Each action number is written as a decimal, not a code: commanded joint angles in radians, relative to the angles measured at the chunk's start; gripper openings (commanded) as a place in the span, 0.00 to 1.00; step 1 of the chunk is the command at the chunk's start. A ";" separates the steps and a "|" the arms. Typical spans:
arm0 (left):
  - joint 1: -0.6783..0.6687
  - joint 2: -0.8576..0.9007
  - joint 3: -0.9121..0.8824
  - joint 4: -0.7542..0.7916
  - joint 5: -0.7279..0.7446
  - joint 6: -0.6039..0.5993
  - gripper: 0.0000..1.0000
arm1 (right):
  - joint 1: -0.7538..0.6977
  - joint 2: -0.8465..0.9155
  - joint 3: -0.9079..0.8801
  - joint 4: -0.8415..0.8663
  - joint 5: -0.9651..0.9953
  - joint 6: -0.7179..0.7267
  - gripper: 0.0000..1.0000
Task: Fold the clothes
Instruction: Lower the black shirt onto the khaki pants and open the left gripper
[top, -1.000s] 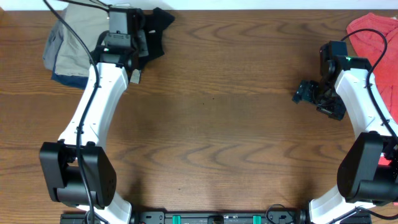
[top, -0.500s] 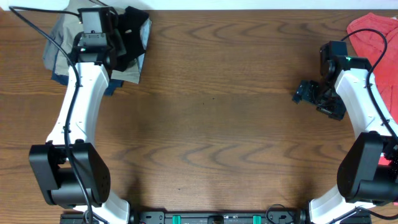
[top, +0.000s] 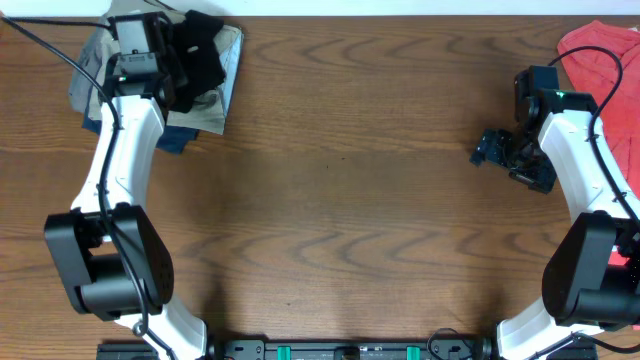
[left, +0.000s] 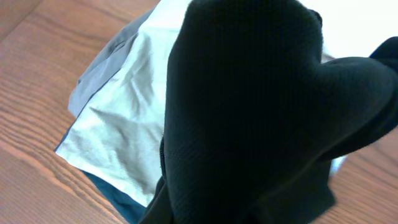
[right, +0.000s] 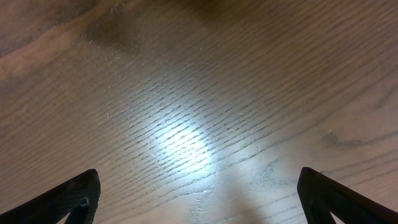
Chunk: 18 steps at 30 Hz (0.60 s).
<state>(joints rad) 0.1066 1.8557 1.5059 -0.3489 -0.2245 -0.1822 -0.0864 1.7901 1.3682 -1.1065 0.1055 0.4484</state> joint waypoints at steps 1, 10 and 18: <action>0.028 0.027 0.047 0.015 -0.031 -0.008 0.06 | -0.004 -0.013 0.012 -0.001 0.007 0.011 0.99; 0.083 0.111 0.047 0.083 -0.032 -0.007 0.42 | -0.004 -0.013 0.012 -0.001 0.007 0.011 0.99; 0.149 0.119 0.048 0.122 -0.031 -0.006 0.48 | -0.004 -0.013 0.012 -0.001 0.007 0.011 0.99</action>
<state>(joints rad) 0.2333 1.9812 1.5173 -0.2333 -0.2394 -0.1848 -0.0864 1.7901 1.3682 -1.1065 0.1055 0.4480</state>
